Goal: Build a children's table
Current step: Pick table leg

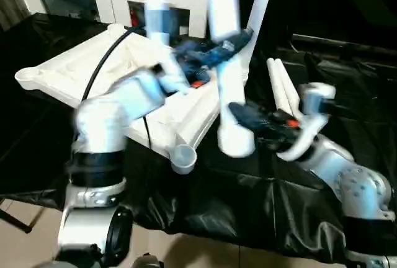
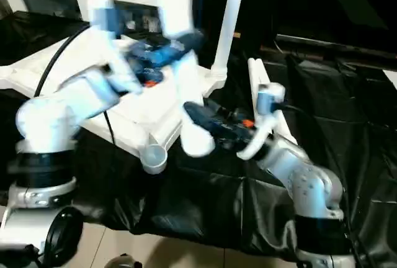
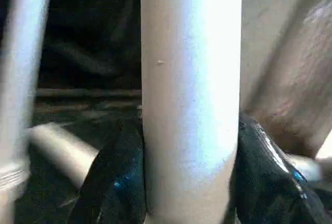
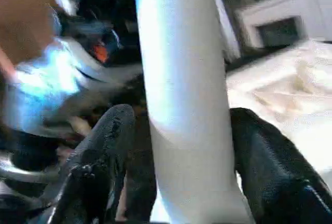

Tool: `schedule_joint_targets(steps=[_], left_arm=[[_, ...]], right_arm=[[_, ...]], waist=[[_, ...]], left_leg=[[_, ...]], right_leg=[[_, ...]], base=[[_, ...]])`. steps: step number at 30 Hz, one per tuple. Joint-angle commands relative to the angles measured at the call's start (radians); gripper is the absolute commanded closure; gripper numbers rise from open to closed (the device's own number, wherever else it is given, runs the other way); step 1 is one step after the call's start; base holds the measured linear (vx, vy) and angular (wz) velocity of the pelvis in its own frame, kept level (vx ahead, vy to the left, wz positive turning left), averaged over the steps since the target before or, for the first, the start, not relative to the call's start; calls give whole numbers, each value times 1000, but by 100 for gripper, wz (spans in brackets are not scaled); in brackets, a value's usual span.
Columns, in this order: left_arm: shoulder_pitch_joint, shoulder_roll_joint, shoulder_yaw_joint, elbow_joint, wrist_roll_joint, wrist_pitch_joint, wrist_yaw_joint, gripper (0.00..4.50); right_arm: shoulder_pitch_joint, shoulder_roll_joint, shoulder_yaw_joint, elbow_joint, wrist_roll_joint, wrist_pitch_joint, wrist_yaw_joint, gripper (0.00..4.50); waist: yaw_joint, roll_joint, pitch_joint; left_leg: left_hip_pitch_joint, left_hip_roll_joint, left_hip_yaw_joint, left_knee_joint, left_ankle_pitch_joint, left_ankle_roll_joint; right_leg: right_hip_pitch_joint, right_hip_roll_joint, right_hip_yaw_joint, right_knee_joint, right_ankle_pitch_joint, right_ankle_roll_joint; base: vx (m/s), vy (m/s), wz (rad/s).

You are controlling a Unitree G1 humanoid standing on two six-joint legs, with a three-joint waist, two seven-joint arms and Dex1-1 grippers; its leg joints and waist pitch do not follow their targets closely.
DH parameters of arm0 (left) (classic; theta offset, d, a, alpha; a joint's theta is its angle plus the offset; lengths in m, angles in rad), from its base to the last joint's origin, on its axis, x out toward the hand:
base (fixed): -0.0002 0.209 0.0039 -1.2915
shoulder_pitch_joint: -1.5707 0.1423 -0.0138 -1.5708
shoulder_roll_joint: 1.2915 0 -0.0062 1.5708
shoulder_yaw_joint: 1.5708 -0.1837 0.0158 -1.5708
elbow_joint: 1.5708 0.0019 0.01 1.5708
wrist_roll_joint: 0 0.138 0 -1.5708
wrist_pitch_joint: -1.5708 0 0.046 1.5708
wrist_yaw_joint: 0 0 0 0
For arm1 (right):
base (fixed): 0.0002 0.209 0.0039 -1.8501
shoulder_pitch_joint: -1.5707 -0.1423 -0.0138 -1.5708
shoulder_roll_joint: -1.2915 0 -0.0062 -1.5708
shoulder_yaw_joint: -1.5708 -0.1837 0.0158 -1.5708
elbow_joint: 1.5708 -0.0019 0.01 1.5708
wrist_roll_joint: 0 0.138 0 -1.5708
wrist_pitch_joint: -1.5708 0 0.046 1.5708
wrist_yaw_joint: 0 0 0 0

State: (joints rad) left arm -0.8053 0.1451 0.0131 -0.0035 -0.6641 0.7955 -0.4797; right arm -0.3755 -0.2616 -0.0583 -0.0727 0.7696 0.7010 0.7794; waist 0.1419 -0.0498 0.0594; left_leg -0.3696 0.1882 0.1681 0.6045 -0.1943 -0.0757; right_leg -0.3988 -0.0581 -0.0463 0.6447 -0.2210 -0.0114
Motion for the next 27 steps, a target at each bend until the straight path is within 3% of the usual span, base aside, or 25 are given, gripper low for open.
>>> schedule_joint_targets(steps=[1, 3, 6, 9, 10, 12, 18, 25, 26, 27], left_arm=[[-23, 0, -28, 0, 71, -16, 68, 264], [-21, -12, -44, -4, 87, -20, 86, 264], [-18, -18, -77, 3, 139, -50, 102, 264], [-20, -23, -82, 13, 156, -59, 114, 264], [-20, -18, -87, 15, 171, -66, 120, 264], [-20, -14, -89, 16, 180, -71, 124, 264], [-17, -21, -68, 21, 185, -71, 135, 264], [-17, -21, -50, 30, 161, -57, 103, 264], [-16, -22, -46, 28, 151, -53, 97, 208], [-16, -32, -26, 29, 125, -48, 94, 194]], right_arm=[[-39, -8, 65, -4, -98, -41, -47, 145], [-65, 10, 110, 37, -172, -69, -99, 145], [-96, 64, 131, 87, -212, -102, -152, 145], [-123, 110, 139, 131, -256, -135, -215, 184], [-132, 125, 134, 143, -255, -137, -229, 184], [-141, 138, 130, 151, -256, -139, -238, 218], [-150, 149, 129, 160, -262, -144, -234, 251], [-139, 151, 115, 139, -220, -128, -177, 259], [-137, 150, 114, 135, -213, -125, -169, 259], [-130, 143, 112, 121, -192, -117, -138, 259]], waist=[[-2, 7, -69], [-6, 5, -68], [-10, 6, -68], [-8, 5, -71], [-9, 1, -71], [-8, 4, -70], [-7, 2, -69], [-8, 8, -70], [-8, 7, -70], [-7, 7, -70]], left_leg=[[4, 30, -12, -67, -32, -42], [4, 29, -10, -67, -41, -46], [5, 30, -9, -68, -49, -41], [7, 32, -9, -67, -25, -33], [5, 31, -8, -68, -26, -33], [8, 32, -8, -69, -39, -31], [6, 31, -8, -69, -43, -31], [7, 31, -8, -68, -50, -31], [7, 31, -8, -68, -52, -29], [6, 31, -8, -68, -50, -28]], right_leg=[[64, -74, 45, -77, -38, -109], [64, -72, 46, -78, -32, -119], [60, -72, 46, -78, -27, -139], [59, -70, 47, -68, 43, -163], [62, -71, 46, -68, 52, -167], [62, -72, 47, -68, 40, -166], [63, -73, 48, -68, 41, -157], [63, -72, 48, -68, 45, -160], [63, -72, 48, -68, 46, -162], [64, -72, 48, -68, 53, -166]], base=[[0, 0, 0], [0, 0, 0], [0, 0, 0], [0, 0, 0], [0, 0, 0], [0, 0, 0], [0, 0, 0], [0, 0, 0], [0, 0, 0], [0, 0, 0]])
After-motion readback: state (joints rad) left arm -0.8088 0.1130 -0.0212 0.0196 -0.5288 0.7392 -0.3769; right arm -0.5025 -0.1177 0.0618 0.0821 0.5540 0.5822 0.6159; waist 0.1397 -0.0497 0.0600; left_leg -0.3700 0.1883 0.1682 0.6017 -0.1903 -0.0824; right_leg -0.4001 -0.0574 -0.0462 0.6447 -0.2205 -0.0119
